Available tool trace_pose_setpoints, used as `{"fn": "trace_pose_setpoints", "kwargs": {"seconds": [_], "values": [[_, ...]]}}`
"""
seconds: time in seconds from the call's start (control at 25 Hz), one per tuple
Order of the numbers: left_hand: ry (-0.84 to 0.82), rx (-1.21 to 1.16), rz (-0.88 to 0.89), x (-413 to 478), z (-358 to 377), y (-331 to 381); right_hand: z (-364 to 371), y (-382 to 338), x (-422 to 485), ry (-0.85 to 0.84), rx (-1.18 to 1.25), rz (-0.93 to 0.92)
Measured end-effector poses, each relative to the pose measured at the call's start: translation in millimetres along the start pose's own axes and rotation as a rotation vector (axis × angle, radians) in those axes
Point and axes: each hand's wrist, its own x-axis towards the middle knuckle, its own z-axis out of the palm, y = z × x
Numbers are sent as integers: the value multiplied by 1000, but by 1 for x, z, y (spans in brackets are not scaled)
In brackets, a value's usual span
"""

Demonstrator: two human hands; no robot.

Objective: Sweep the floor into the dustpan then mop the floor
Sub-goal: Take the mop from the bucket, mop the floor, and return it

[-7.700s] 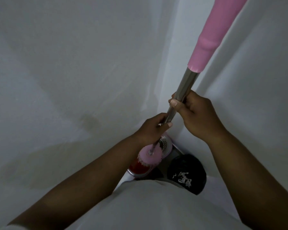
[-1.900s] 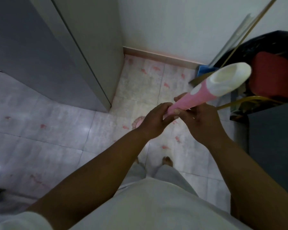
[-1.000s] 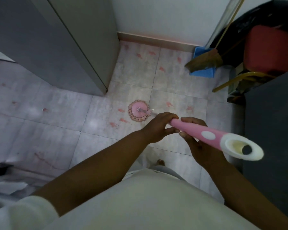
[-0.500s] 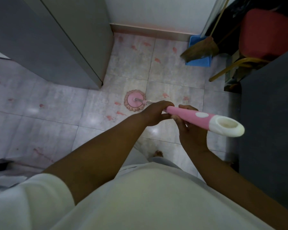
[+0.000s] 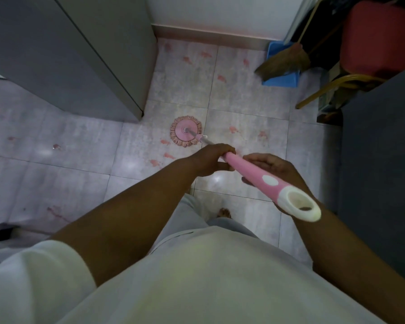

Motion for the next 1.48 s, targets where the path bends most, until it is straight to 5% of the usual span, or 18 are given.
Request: {"fn": "trace_pose_setpoints", "kwargs": {"seconds": [0.08,0.16,0.44,0.64,0.76,0.96,1.28,1.48], "values": [[15,-18,-62,-1,11,5,4,3,2,-16,122,232],[1,-302,-146,-1,23,15,5,6,1,-114,190,406],[132,-233,-235,3,37,8,-1,-2,4,-52,254,690],[278,-722,-661,34,23,-11,5,-10,34,-77,199,748],[279,-1192,-708,65,7,-32,26,-10,70,-74,177,782],[375,-1596,-822,135,-44,-60,60,-27,153,-51,309,775],[613,-1594,-831,253,-189,-106,117,-71,323,-120,416,679],[601,-1403,-891,284,-224,-124,128,-83,369,-146,398,687]]}}
